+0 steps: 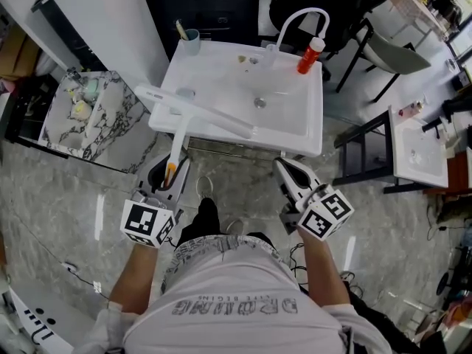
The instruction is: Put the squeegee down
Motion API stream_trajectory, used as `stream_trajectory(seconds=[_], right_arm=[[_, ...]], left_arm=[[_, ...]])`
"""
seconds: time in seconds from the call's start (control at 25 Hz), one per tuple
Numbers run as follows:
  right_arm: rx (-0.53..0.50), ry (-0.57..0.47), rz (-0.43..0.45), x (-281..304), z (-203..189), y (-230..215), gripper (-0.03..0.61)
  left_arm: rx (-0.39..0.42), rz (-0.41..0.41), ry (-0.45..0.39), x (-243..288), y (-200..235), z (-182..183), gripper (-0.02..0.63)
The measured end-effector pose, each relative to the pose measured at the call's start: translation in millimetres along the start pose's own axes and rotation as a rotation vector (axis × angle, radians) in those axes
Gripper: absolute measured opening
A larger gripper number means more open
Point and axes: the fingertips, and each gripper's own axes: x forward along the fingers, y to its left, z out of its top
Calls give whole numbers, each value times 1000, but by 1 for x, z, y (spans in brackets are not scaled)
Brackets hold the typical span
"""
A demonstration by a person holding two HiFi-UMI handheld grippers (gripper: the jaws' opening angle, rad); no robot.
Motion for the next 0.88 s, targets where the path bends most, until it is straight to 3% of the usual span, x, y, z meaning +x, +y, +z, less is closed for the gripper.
stream_trajectory(seconds=[0.88], right_arm=[[23, 35, -40, 126, 20, -43, 8]], left_arm=[[-19, -60, 35, 90, 106, -10, 120]])
